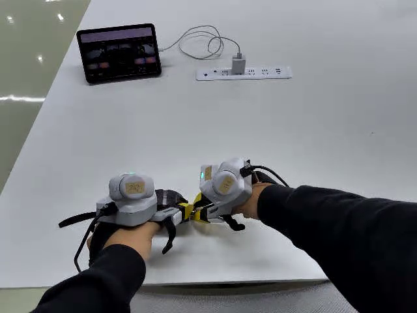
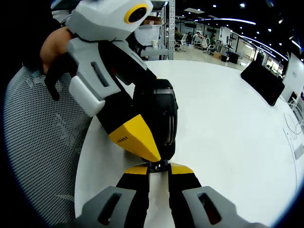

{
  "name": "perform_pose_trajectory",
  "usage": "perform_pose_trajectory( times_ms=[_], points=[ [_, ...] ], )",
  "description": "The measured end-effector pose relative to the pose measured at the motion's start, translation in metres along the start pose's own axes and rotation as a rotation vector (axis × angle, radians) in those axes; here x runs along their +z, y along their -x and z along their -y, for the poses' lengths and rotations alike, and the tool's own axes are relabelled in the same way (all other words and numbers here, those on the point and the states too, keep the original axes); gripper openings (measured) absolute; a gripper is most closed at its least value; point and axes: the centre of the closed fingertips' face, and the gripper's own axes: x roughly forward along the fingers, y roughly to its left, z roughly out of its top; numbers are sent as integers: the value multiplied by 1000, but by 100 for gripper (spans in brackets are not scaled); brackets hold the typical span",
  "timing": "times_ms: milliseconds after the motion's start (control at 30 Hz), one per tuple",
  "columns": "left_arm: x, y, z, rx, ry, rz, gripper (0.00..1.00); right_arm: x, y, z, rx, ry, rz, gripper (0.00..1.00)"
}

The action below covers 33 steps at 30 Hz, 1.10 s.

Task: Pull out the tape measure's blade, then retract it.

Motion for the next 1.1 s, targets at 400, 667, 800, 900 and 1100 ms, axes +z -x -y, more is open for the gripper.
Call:
perform_pose_trajectory(
  times_ms=[400,667,800,900,1100],
  points=[
    [0,0,0,-4,3,3,59,2,-3,2,1,-5,10,10],
    [0,0,0,-4,5,3,60,2,-4,2,-5,-13,24,11],
    [0,0,0,-3,8,3,60,2,-3,2,-9,-15,27,11],
    [1,0,0,-5,14,9,60,2,-3,1,-11,-20,27,11],
    [1,0,-1,-5,13,9,61,2,-3,0,-12,-21,27,11]
  ],
)
